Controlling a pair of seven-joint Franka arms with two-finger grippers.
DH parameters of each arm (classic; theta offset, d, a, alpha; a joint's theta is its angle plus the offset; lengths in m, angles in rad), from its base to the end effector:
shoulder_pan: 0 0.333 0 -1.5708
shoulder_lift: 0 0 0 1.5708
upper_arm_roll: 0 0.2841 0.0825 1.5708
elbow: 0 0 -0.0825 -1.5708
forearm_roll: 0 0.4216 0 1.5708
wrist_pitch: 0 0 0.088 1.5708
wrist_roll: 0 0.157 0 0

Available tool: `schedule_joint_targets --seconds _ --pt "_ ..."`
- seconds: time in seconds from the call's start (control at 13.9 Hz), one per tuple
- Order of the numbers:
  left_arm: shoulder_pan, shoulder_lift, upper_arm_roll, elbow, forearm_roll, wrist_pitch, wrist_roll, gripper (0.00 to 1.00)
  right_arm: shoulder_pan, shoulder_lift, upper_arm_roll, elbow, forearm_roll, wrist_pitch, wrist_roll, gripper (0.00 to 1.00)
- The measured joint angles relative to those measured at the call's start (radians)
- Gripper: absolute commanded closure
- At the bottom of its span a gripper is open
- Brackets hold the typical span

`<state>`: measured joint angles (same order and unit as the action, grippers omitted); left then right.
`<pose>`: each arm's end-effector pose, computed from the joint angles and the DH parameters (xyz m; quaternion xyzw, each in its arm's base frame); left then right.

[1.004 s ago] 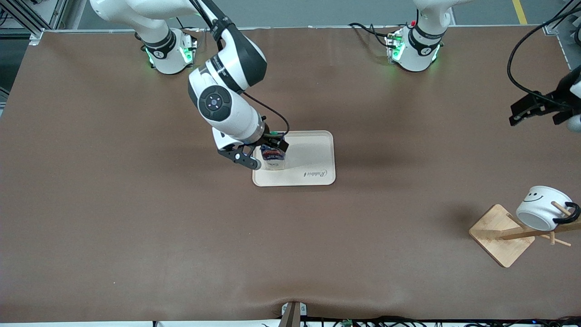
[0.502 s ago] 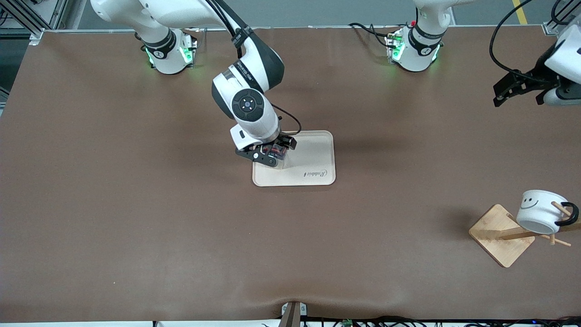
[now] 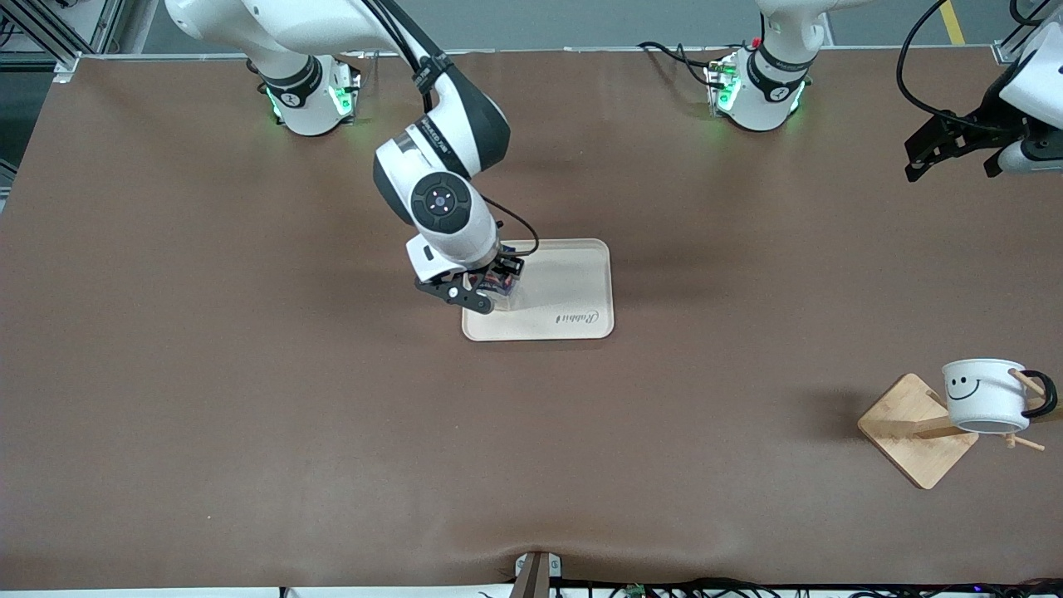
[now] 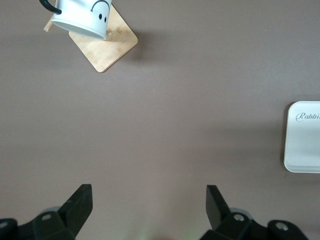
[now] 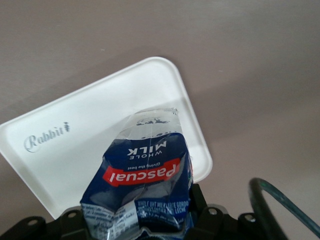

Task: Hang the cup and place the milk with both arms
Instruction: 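Lift the milk carton with the right gripper while the left gripper withdraws, then carry the milk carton away from the tray with the right gripper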

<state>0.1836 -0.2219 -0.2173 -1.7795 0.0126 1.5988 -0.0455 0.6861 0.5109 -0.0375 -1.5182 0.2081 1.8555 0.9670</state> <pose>0.5335 -0.0241 0.5603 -0.9994 -0.0080 -0.0192 0.0293 0.5299 0.4368 0.2603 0.9735 -0.1929 -0.1226 0.0016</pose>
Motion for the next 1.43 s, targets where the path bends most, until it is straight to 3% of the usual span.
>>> schedule_joint_targets --seconds 0.29,0.5,0.57,0.79,1.08,1.43 --pt "0.000 0.000 0.000 0.000 -0.003 -0.019 0.000 0.00 -0.159 -0.056 -0.007 0.139 0.030 -0.279 -0.079 1.00" --pt "0.001 0.000 0.001 0.000 -0.003 -0.032 0.000 0.00 -0.328 -0.159 -0.015 0.147 0.014 -0.399 -0.215 1.00" --pt "0.003 0.000 0.003 0.000 -0.003 -0.035 0.000 0.00 -0.375 -0.192 -0.016 0.139 -0.031 -0.416 -0.244 1.00" --pt "0.045 -0.002 0.008 0.028 -0.003 -0.036 0.001 0.00 -0.475 -0.254 -0.017 0.084 -0.142 -0.422 -0.346 1.00" --pt "0.055 -0.002 0.009 0.056 -0.003 -0.047 0.002 0.00 -0.607 -0.254 -0.017 0.015 -0.160 -0.373 -0.504 1.00" --pt "0.052 -0.002 0.004 0.060 -0.004 -0.061 0.002 0.00 -0.739 -0.258 -0.018 -0.176 -0.213 -0.187 -0.835 1.00"
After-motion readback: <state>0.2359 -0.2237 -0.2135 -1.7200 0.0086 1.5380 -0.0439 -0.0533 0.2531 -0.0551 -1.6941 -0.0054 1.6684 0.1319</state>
